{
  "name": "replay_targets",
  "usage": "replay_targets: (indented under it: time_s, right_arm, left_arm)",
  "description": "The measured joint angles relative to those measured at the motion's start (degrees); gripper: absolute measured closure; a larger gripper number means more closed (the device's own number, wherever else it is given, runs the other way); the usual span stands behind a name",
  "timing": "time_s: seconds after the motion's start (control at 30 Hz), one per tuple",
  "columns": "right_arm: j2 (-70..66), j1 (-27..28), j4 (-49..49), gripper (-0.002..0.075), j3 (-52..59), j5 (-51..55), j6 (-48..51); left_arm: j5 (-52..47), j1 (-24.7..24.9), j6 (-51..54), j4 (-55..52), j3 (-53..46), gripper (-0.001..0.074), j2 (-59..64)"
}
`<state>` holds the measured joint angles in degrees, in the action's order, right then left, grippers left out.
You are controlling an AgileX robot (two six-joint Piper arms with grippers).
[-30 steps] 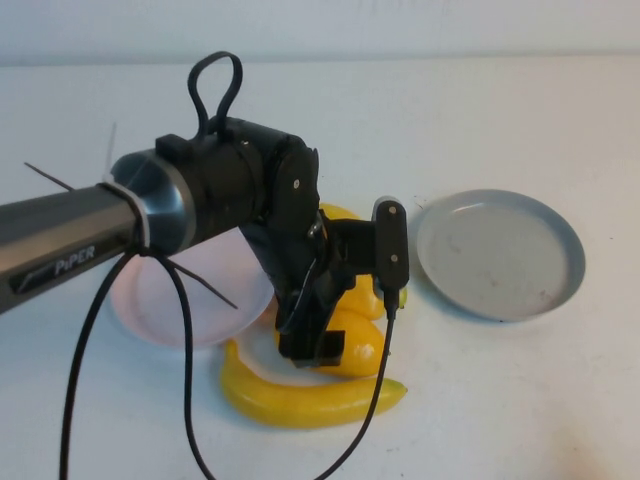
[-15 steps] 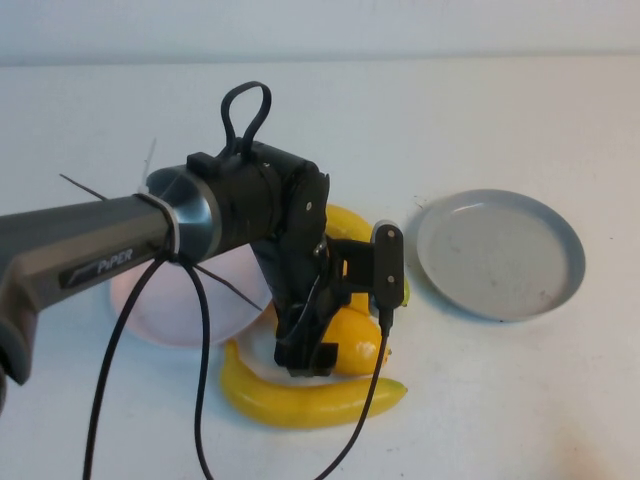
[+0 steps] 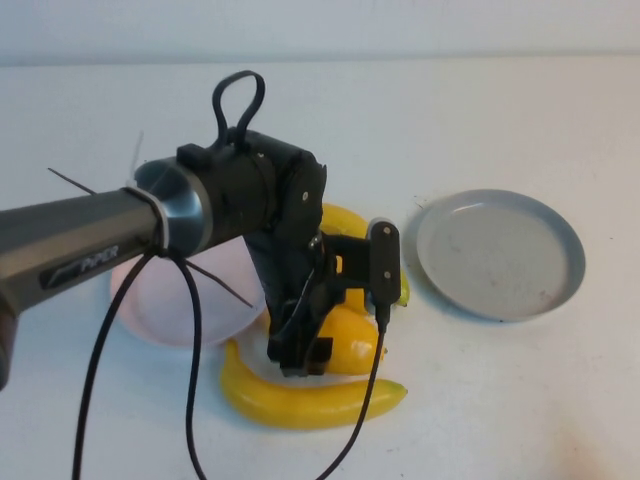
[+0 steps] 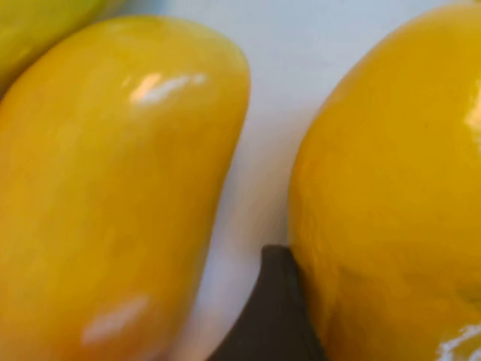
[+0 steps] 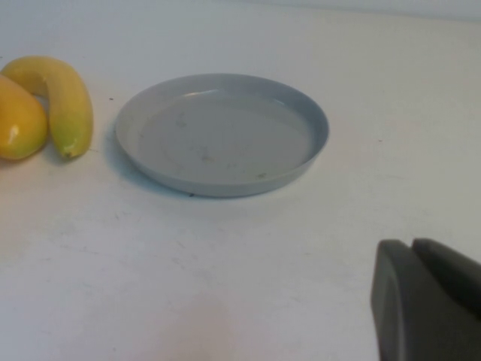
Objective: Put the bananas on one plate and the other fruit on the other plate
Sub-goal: Put one type of fruit in the left plate
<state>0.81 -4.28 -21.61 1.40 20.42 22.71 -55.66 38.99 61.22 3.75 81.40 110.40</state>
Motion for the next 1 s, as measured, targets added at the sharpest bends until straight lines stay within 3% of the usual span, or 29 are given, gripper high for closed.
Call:
replay_targets:
  time_s: [0.2,0.37,0.63,1.0]
  right_arm:
    - [0.0,0.0,0.0,0.0741,0.0,0.0,0.0]
    - [0.0,0.0,0.0,0.0741,0.0,0.0,0.0]
    - [0.0,0.0,0.0,0.0741,0.0,0.0,0.0]
    - [0.0,0.0,0.0,0.0741,0.0,0.0,0.0]
  left_arm:
    - [-4.9,-0.7,-20.0,-3.7,2.9,0.0213,-5.0]
    - [-7.8,-5.9,-38.5,-8.3,4.2,0.0213,-5.7]
    - [-7.3,-16.7,-43.7,-8.9,4.2,0.0213,-3.9]
    - [-2.3,-20.8,-43.9,-9.0,4.2,0.0213,0.9]
